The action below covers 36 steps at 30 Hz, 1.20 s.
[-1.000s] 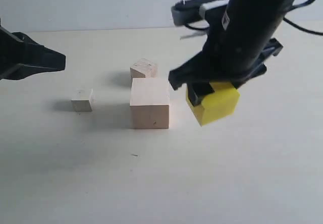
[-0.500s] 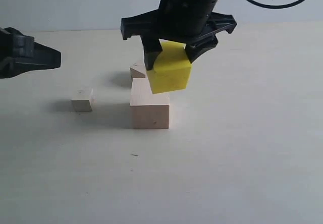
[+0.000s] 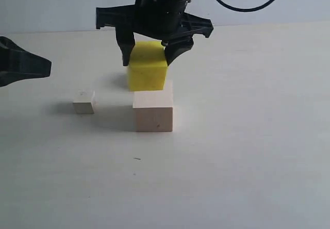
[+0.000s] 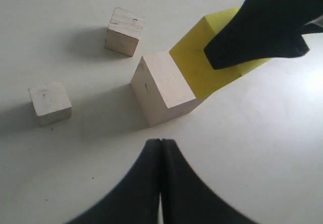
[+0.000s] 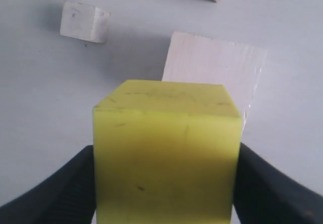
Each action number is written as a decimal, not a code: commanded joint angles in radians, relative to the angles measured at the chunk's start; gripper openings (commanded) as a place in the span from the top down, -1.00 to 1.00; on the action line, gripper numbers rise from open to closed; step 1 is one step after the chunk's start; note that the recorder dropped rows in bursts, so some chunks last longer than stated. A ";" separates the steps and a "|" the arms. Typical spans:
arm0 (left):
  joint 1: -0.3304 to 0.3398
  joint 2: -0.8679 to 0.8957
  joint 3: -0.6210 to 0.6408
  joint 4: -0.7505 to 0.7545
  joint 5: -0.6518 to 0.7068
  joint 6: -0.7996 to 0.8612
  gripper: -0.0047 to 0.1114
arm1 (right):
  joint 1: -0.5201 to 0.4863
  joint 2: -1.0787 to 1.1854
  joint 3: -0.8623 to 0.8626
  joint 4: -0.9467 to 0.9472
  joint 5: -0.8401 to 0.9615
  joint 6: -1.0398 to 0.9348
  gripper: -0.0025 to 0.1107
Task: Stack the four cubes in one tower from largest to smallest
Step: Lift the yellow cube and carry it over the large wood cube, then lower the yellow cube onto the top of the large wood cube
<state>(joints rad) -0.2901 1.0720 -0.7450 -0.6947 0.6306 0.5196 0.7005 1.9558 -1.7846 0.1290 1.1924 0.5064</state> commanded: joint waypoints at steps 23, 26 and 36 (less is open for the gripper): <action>0.002 -0.008 0.004 -0.002 0.043 -0.030 0.92 | 0.003 0.152 -0.118 -0.143 0.029 0.148 0.96; 0.002 -0.008 0.004 -0.002 0.043 -0.030 0.92 | 0.003 0.152 -0.118 -0.143 0.029 0.148 0.96; 0.002 -0.008 0.004 0.002 0.044 -0.030 0.92 | 0.003 0.152 -0.118 -0.129 0.029 0.139 0.96</action>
<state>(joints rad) -0.2901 1.0720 -0.7450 -0.6932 0.6745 0.4942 0.7005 2.1114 -1.8936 0.0000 1.2254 0.6507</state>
